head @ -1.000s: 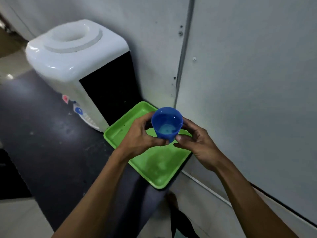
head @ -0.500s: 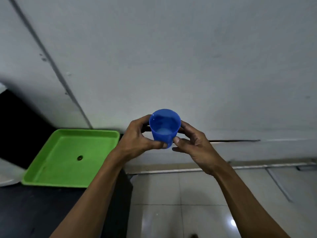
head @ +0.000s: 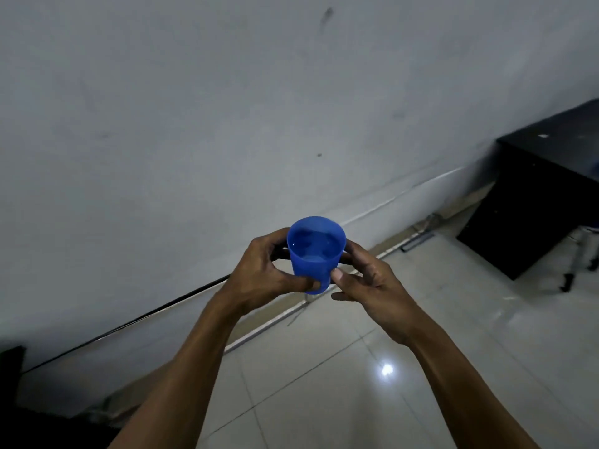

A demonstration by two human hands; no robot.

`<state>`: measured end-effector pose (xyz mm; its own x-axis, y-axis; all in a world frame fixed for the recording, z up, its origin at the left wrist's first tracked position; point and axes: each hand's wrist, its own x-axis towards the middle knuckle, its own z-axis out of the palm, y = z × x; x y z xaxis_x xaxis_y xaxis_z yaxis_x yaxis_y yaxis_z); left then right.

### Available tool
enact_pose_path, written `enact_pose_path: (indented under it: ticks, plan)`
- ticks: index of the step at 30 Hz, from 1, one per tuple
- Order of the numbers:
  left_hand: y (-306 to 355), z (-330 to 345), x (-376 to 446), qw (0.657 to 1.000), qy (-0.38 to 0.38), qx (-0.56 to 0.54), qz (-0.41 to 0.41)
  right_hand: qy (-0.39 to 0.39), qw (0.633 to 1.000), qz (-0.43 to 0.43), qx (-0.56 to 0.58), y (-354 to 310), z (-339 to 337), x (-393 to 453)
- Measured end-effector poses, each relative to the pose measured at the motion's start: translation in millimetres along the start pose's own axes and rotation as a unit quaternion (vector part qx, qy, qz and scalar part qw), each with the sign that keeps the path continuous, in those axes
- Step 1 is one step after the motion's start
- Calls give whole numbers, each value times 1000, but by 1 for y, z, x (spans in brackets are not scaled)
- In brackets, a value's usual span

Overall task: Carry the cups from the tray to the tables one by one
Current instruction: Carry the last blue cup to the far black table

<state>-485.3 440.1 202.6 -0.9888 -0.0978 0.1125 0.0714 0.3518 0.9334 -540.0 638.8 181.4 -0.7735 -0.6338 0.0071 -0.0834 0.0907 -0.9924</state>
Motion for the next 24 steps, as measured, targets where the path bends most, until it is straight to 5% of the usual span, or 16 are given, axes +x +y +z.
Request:
enact_pose_path:
  ticks: [9,24]
  plan:
    - [48,191,106,990,-132,-24,41,144,989,26,-12,33,-190,-64]
    - [94,431,292,929,-348,-27,121,380,923,57,9,78,-409,-102]
